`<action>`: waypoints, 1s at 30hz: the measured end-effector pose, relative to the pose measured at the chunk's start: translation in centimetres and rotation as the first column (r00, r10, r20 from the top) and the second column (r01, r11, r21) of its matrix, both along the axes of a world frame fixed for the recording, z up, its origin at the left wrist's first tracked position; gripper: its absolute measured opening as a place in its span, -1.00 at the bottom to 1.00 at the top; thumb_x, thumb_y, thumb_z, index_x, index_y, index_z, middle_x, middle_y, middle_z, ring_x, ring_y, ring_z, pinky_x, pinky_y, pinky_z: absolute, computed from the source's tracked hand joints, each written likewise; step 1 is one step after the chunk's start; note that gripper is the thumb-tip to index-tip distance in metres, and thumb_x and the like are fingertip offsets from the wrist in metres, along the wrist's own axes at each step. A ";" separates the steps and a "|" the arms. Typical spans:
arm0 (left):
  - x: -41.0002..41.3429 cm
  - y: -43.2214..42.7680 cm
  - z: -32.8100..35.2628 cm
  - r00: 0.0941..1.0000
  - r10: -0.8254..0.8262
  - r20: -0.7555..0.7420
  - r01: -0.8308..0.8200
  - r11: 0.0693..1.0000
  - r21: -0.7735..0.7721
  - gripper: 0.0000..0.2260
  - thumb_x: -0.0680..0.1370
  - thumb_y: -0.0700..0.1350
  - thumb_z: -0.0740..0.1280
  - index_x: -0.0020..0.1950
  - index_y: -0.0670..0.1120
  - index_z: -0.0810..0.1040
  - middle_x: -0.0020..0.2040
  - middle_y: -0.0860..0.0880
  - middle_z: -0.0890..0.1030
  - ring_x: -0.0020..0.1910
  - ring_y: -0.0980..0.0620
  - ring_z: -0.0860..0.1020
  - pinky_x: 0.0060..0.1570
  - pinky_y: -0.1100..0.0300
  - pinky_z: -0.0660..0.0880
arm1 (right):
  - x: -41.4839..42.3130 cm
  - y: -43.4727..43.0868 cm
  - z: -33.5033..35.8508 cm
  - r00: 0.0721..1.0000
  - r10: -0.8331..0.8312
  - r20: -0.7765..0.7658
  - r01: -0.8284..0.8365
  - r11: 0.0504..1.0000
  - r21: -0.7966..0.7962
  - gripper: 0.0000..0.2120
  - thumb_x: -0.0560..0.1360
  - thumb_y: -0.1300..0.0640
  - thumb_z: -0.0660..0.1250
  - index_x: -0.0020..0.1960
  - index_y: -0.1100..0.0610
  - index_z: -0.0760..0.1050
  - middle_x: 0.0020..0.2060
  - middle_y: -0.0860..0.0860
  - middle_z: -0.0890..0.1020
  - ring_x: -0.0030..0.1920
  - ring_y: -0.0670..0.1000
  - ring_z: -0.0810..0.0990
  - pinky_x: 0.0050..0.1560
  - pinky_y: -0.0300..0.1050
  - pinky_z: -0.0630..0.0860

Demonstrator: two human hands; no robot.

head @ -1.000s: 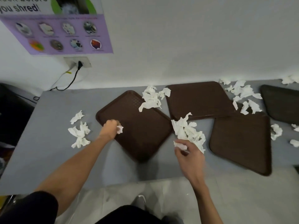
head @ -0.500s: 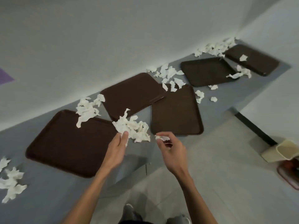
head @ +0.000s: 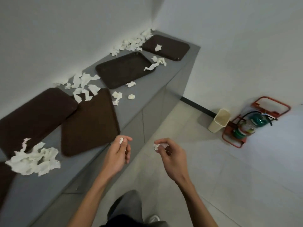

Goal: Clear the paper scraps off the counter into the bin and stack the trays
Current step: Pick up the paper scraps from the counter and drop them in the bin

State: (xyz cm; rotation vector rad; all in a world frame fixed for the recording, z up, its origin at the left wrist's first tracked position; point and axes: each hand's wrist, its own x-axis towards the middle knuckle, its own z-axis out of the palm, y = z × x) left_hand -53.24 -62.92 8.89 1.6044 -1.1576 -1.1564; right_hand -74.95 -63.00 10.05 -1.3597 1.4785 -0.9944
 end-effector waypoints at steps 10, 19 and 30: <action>-20.7 -17.0 -2.7 0.966 -0.260 -0.006 0.259 0.955 0.143 -0.64 0.69 0.25 0.09 -0.21 0.08 0.29 -0.36 0.12 0.24 -0.41 0.10 0.20 -0.42 0.18 0.18 | -19.0 -11.1 -2.3 0.925 -0.378 0.020 0.376 0.923 0.079 -0.91 0.56 0.17 0.48 -0.06 -0.01 0.68 -0.27 -0.20 0.70 -0.30 -0.17 0.64 -0.23 -0.31 0.52; -37.8 -35.7 -8.2 0.873 -0.482 0.072 0.458 0.862 0.216 -0.77 0.68 -0.06 0.08 -0.03 -0.01 0.51 -0.26 0.17 0.41 -0.30 0.23 0.37 -0.19 0.14 0.31 | -35.5 -25.7 -6.5 0.868 -0.485 -0.110 0.497 0.858 0.133 -0.80 0.61 0.27 0.41 0.05 -0.01 0.50 0.05 -0.21 0.74 -0.03 -0.16 0.72 -0.03 -0.34 0.58; -55.9 -51.6 -12.8 0.757 -0.634 -0.159 0.649 0.699 0.299 -0.81 0.72 -0.25 0.09 0.28 -0.08 0.13 0.13 -0.22 0.54 0.08 -0.04 0.71 0.22 0.07 0.62 | -54.6 -42.4 -14.7 0.849 -0.488 -0.200 0.525 0.818 0.234 -0.86 0.56 0.14 0.53 -0.01 -0.04 0.59 -0.03 -0.20 0.74 -0.03 -0.33 0.69 -0.07 -0.37 0.61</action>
